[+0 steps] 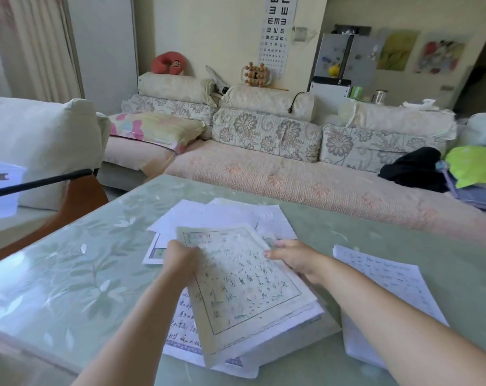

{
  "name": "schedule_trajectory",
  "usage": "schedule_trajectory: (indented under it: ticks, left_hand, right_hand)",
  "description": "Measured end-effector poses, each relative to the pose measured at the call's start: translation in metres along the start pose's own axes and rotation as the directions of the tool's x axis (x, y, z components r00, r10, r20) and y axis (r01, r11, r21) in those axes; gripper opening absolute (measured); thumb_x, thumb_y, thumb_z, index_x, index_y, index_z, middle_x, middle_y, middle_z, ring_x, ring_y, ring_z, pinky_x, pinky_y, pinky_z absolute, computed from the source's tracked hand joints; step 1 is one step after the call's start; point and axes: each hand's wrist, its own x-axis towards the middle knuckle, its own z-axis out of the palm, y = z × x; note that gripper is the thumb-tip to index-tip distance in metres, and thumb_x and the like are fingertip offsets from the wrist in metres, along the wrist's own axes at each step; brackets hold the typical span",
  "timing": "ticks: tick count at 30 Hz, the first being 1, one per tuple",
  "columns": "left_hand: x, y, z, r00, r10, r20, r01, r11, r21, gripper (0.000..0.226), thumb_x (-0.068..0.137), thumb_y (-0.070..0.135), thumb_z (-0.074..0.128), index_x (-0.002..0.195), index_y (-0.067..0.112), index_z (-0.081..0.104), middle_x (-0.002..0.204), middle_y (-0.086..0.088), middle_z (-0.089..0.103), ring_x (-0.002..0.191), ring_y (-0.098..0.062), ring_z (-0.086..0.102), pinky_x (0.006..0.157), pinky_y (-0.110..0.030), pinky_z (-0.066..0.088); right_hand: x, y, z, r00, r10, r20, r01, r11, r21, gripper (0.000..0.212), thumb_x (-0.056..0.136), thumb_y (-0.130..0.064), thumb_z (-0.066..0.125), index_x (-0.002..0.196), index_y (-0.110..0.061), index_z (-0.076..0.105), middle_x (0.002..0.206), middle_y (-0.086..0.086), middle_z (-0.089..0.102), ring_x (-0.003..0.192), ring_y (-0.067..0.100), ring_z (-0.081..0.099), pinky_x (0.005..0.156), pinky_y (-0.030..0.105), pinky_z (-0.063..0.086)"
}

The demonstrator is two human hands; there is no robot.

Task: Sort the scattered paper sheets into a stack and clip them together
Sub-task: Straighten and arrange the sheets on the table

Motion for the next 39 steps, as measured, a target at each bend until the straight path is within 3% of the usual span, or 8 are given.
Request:
schedule_trajectory:
  ticks: [4, 9, 11, 16, 20, 27, 31, 39]
  left_hand:
    - [-0.003, -0.004, 0.014, 0.996, 0.071, 0.051, -0.079, 0.981, 0.179, 0.022, 0.089, 0.007, 0.044, 0.112, 0.005, 0.041, 0.088, -0.008, 0.052, 0.074, -0.021, 0.051, 0.061, -0.033, 0.045]
    - [-0.011, -0.004, 0.029, 0.972, 0.124, 0.201, -0.205, 0.864, 0.459, 0.036, 0.085, 0.018, 0.056, 0.118, 0.008, 0.047, 0.116, -0.011, 0.055, 0.102, -0.029, 0.056, 0.074, -0.033, 0.049]
    - [-0.016, 0.001, 0.033, 0.970, 0.149, 0.191, -0.235, 0.775, 0.586, 0.040, 0.084, 0.023, 0.060, 0.119, 0.008, 0.049, 0.122, -0.013, 0.052, 0.113, -0.030, 0.052, 0.083, -0.033, 0.049]
    - [-0.020, 0.007, 0.042, 0.977, 0.064, 0.205, -0.120, 0.954, 0.275, 0.027, 0.086, 0.022, 0.070, 0.084, 0.011, 0.045, 0.077, -0.004, 0.051, 0.063, -0.016, 0.049, 0.051, -0.025, 0.041]
    - [-0.019, 0.007, 0.039, 0.960, -0.044, 0.278, 0.039, 0.999, 0.024, 0.029, 0.083, 0.011, 0.075, 0.102, -0.002, 0.058, 0.091, -0.017, 0.070, 0.070, -0.024, 0.067, 0.059, -0.032, 0.059]
    - [-0.018, 0.001, 0.051, 0.937, 0.074, 0.340, -0.150, 0.967, 0.205, 0.029, 0.084, 0.016, 0.071, 0.108, 0.011, 0.054, 0.102, -0.006, 0.064, 0.089, -0.023, 0.063, 0.075, -0.036, 0.057]
    - [-0.021, 0.012, 0.045, 0.907, 0.127, 0.402, -0.355, 0.744, 0.566, 0.035, 0.088, 0.038, 0.066, 0.109, 0.010, 0.060, 0.088, -0.001, 0.061, 0.072, -0.018, 0.058, 0.060, -0.025, 0.045]
    - [0.056, 0.002, 0.010, 0.838, 0.513, 0.187, -0.504, 0.596, 0.625, 0.039, 0.089, 0.025, 0.061, 0.126, 0.020, 0.050, 0.124, -0.004, 0.056, 0.119, -0.027, 0.046, 0.090, -0.038, 0.045]
  right_hand:
    - [-0.003, 0.017, 0.000, 0.998, 0.063, -0.027, -0.064, 0.998, -0.018, 0.057, 0.087, 0.002, 0.069, 0.140, -0.002, 0.048, 0.088, 0.009, 0.067, 0.058, 0.015, 0.057, 0.049, 0.023, 0.041]
    - [0.019, 0.030, -0.009, 0.925, -0.036, -0.378, -0.072, 0.961, -0.268, 0.024, 0.072, 0.001, 0.064, 0.091, -0.009, 0.074, 0.098, 0.005, 0.071, 0.108, 0.015, 0.062, 0.090, 0.035, 0.054]
    - [0.023, 0.033, -0.008, 0.915, -0.006, -0.402, -0.180, 0.888, -0.423, 0.009, 0.069, -0.007, 0.059, 0.070, -0.016, 0.056, 0.087, 0.003, 0.061, 0.080, 0.030, 0.056, 0.061, 0.026, 0.039]
    - [0.026, 0.032, -0.002, 0.913, 0.072, -0.401, -0.290, 0.805, -0.518, 0.048, 0.071, -0.024, 0.073, 0.114, -0.011, 0.056, 0.116, 0.007, 0.059, 0.108, 0.028, 0.057, 0.077, 0.026, 0.047]
    - [0.029, 0.038, -0.002, 0.940, 0.081, -0.330, -0.198, 0.920, -0.338, 0.027, 0.066, -0.012, 0.068, 0.089, -0.010, 0.055, 0.079, 0.002, 0.056, 0.067, 0.018, 0.053, 0.056, 0.022, 0.038]
    - [0.024, 0.038, -0.003, 0.939, 0.048, -0.340, -0.190, 0.898, -0.396, 0.014, 0.070, -0.016, 0.064, 0.080, -0.014, 0.054, 0.071, 0.000, 0.055, 0.061, 0.019, 0.051, 0.054, 0.023, 0.036]
    - [0.016, 0.025, -0.009, 0.888, -0.074, -0.455, -0.302, 0.651, -0.697, 0.040, 0.081, -0.017, 0.057, 0.121, -0.013, 0.051, 0.122, 0.009, 0.054, 0.115, 0.029, 0.052, 0.087, 0.035, 0.045]
    - [0.049, -0.018, 0.038, 0.908, -0.418, -0.026, 0.236, 0.562, -0.793, 0.054, 0.091, -0.036, 0.058, 0.142, -0.026, 0.044, 0.144, 0.002, 0.040, 0.136, 0.025, 0.037, 0.107, 0.038, 0.035]
